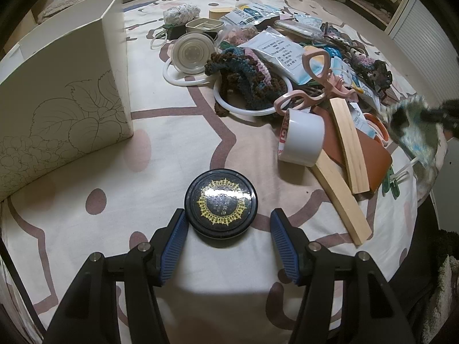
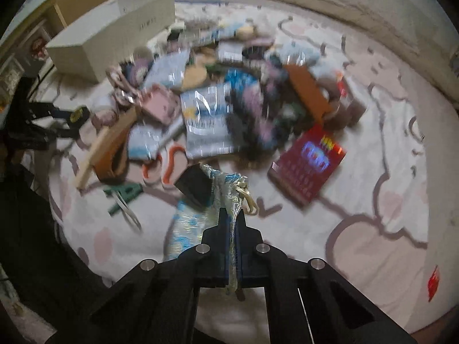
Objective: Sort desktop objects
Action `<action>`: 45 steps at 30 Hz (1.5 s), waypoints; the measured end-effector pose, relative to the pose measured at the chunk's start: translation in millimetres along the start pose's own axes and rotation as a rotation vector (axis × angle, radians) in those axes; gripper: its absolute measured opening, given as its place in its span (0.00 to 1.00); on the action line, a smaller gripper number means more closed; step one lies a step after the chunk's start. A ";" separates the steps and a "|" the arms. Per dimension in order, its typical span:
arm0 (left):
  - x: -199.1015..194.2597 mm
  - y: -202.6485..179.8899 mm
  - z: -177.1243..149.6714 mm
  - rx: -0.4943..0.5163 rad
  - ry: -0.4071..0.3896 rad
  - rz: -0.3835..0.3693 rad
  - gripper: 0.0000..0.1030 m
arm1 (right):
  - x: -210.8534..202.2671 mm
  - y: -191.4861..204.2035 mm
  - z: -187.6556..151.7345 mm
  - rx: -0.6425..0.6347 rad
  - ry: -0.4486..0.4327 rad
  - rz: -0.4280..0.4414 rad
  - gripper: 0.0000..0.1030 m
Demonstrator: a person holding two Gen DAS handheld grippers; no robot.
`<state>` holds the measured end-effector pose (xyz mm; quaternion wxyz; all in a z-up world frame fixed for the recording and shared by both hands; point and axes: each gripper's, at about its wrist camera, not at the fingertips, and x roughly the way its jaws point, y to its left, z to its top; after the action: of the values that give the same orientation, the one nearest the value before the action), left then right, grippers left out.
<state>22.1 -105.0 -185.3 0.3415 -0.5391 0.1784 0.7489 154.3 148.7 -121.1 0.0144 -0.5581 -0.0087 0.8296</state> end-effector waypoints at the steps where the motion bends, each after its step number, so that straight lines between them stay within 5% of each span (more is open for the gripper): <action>1: 0.0 0.0 0.0 0.000 0.000 0.000 0.58 | -5.5 0.3 4.3 -0.008 -0.012 -0.007 0.04; 10: -0.7 0.8 -1.4 0.000 -0.008 -0.002 0.58 | -38.1 -4.8 26.7 0.028 -0.096 -0.004 0.03; 20: -2.2 1.0 -0.8 -0.008 -0.019 0.002 0.58 | -4.2 -32.9 -14.5 0.168 0.011 -0.018 0.04; 27: -0.6 3.6 2.3 -0.032 -0.029 0.003 0.57 | 15.7 -53.7 -39.7 0.219 0.051 -0.115 0.04; 36: -0.2 6.7 3.3 -0.055 -0.037 0.001 0.49 | 25.9 -52.5 -47.7 0.275 0.025 -0.018 0.07; 37: -0.3 6.4 3.2 -0.054 -0.038 0.001 0.48 | 25.7 -53.0 -47.9 0.285 0.020 -0.010 0.09; 38: -0.3 6.0 2.8 -0.052 -0.041 0.002 0.48 | 25.3 -53.2 -48.1 0.294 0.014 0.003 0.24; 39: -0.5 5.4 2.5 -0.049 -0.043 0.001 0.48 | 25.9 -53.4 -47.4 0.304 0.013 0.012 0.58; 41: -0.5 4.5 2.4 -0.045 -0.045 0.001 0.48 | 25.5 -50.5 -47.0 0.318 0.006 0.017 0.88; 45: -0.2 4.6 3.0 -0.047 -0.048 -0.001 0.48 | 32.3 -37.8 -42.2 0.279 0.017 0.002 0.88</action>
<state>16.9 -106.4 -184.6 0.3334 -0.5292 0.1521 0.7653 181.8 187.5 -165.8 0.0912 -0.5577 0.1074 0.8180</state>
